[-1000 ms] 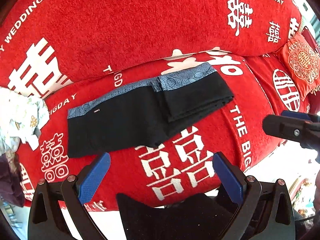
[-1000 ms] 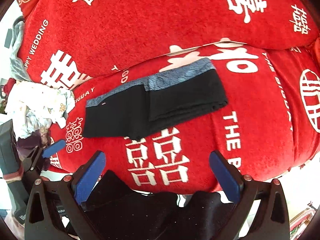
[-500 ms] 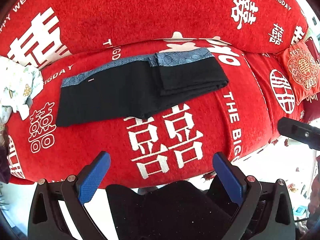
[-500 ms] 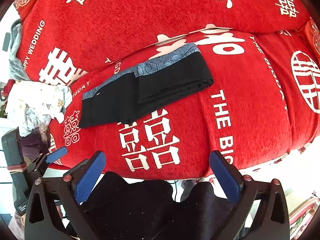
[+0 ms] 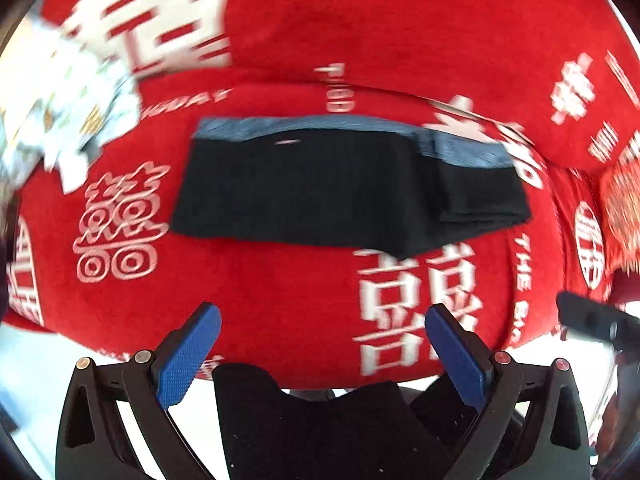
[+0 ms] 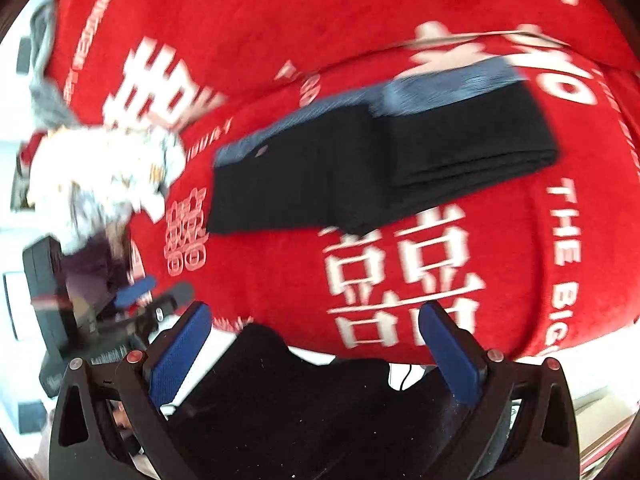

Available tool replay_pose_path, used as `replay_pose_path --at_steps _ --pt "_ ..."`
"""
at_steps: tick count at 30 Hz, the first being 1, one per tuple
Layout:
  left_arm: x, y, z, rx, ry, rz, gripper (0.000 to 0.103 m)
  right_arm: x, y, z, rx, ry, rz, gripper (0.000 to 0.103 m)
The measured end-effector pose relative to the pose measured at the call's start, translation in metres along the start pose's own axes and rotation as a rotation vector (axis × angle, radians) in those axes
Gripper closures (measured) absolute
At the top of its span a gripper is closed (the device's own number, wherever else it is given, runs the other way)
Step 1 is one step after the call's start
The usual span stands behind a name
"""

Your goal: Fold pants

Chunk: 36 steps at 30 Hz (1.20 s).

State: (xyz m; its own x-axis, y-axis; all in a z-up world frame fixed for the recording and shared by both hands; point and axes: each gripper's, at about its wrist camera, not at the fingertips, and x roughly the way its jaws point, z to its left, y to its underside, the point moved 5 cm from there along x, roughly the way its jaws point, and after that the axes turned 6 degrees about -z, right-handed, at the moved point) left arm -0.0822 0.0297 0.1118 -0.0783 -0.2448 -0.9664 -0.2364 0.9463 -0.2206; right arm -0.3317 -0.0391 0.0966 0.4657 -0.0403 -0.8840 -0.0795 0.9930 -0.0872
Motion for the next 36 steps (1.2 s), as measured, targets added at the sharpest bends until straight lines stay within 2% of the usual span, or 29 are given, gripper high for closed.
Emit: replay_pose_path --at_steps 3,6,10,14,22,26,28,32,34,36 --pt "0.018 -0.002 0.045 -0.060 -0.051 0.020 0.000 0.030 0.001 0.023 -0.056 0.048 0.055 0.000" --pt "0.041 -0.006 0.083 -0.152 -0.052 0.046 0.000 0.056 -0.003 0.031 -0.076 0.077 0.105 0.000" --pt "0.068 -0.013 0.108 -0.239 -0.016 0.046 0.000 0.084 -0.013 0.025 -0.106 0.147 0.137 0.000" --pt "0.095 -0.019 0.114 -0.284 0.020 0.057 0.000 0.105 -0.030 0.014 -0.132 0.209 0.144 0.000" --pt "0.151 -0.026 0.126 -0.446 0.158 0.040 0.000 0.137 -0.081 -0.003 -0.216 0.298 0.057 0.000" --pt "0.163 -0.025 0.127 -0.474 0.247 0.015 0.000 0.157 -0.109 0.000 -0.335 0.353 -0.031 0.000" --pt "0.171 -0.024 0.124 -0.473 0.261 0.015 0.000 0.171 -0.118 -0.003 -0.377 0.376 -0.061 0.000" --pt "0.189 -0.025 0.118 -0.512 0.278 0.028 0.000 0.213 -0.117 -0.026 -0.344 0.366 -0.009 0.000" --pt "0.195 -0.027 0.117 -0.528 0.288 0.021 0.000 0.214 -0.112 -0.022 -0.430 0.412 -0.070 0.000" --pt "0.203 -0.028 0.117 -0.540 0.274 0.024 0.000 0.212 -0.108 -0.021 -0.450 0.418 -0.095 0.000"
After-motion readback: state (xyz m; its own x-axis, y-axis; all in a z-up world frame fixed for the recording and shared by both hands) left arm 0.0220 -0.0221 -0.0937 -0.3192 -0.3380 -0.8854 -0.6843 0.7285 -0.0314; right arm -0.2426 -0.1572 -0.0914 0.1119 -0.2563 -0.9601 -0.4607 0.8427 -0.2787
